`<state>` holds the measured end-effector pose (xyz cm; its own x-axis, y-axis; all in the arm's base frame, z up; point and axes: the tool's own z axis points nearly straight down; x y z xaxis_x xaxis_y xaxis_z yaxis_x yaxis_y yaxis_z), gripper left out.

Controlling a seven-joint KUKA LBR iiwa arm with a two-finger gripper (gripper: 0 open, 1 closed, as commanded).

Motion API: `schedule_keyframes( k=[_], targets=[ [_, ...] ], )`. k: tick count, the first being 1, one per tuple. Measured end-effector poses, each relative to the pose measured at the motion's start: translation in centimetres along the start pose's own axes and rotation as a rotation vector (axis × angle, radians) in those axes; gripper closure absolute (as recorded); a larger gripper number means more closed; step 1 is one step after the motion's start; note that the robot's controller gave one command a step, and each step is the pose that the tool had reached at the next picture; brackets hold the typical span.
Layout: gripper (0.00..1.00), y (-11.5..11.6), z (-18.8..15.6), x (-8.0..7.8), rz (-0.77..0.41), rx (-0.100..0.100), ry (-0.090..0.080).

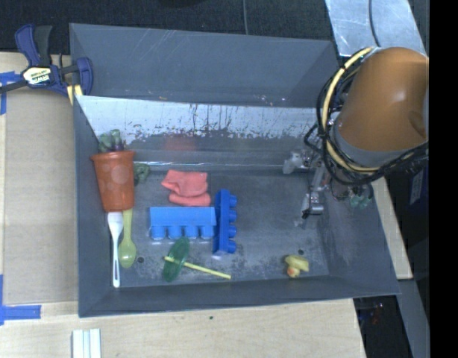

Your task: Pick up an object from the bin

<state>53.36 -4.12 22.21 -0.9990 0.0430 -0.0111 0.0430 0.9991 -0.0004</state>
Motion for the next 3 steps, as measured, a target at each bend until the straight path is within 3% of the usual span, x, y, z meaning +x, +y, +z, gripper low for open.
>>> schedule_keyframes(
  k=[1,2,3],
  targets=[
    [0.00,2.5,2.1,-0.9,-0.028,0.002,-0.002],
    [0.00,4.4,-0.5,-0.5,-0.264,0.001,0.000],
    [0.00,6.1,3.4,-2.1,-0.271,0.002,-0.011]
  ],
)
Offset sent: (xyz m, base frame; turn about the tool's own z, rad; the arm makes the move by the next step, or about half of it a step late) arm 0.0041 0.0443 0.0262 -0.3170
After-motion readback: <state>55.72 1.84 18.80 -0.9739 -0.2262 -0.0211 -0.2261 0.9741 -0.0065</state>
